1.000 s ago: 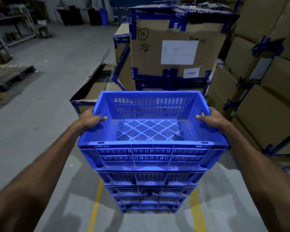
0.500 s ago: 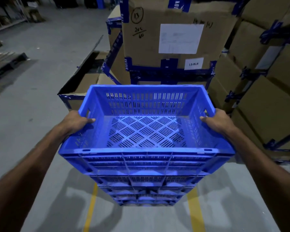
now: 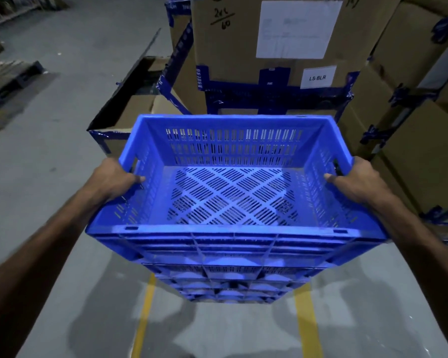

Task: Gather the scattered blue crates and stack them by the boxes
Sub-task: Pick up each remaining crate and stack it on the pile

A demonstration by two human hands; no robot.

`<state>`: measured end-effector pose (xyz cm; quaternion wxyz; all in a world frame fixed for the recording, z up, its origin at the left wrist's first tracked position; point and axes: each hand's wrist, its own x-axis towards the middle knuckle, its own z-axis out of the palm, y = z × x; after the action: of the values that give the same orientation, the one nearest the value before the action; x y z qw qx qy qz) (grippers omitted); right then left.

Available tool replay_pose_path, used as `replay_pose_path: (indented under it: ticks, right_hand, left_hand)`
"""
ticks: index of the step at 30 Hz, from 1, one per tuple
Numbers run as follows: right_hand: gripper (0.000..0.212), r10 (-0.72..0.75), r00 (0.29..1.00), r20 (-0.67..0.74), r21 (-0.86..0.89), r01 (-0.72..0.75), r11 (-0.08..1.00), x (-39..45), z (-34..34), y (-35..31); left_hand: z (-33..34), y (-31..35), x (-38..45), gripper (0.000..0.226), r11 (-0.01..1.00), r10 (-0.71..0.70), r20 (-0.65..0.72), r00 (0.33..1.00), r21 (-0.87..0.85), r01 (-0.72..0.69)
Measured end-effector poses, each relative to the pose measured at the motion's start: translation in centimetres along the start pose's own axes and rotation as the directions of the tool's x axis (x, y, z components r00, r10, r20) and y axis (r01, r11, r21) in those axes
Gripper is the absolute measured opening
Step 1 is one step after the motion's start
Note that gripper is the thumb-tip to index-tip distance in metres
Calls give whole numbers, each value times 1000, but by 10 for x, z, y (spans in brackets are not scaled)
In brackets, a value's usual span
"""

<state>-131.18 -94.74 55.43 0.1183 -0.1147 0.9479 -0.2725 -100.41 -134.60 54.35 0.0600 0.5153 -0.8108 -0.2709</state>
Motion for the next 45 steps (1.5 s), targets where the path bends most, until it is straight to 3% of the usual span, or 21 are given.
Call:
replay_pose_path:
  ticks: [12, 21, 29, 34, 41, 43, 45]
  right_hand:
    - [47, -20, 1000, -6, -9, 20, 1000, -7, -3, -3]
    - [35, -46, 999, -1, 41, 46, 998, 7, 2, 5]
    - [47, 7, 1000, 19, 33, -7, 999, -6, -7, -5]
    - [67, 41, 999, 32, 51, -43, 998, -9, -9, -5]
    - [81, -9, 1000, -7, -88, 8, 996, -15, -14, -8]
    - [80, -49, 998, -51, -192, 38, 981, -28, -17, -11]
    - [71, -189, 972, -138, -332, 135, 934, -43, -20, -15]
  left_hand:
    - [-1, 2, -1, 36, 998, 4, -4, 1000, 57, -4]
    - [0, -2, 4, 44, 999, 2, 4, 1000, 42, -2]
    - [-8, 8, -21, 68, 999, -43, -36, 998, -4, 43]
    - [-13, 13, -28, 65, 996, -16, -18, 1000, -86, 15]
    - [-20, 13, -28, 78, 998, 40, 0, 999, -45, -40]
    - [-21, 13, -25, 89, 997, 67, -54, 996, 48, -64]
    - [-23, 22, -29, 85, 968, 173, -168, 970, 213, -135]
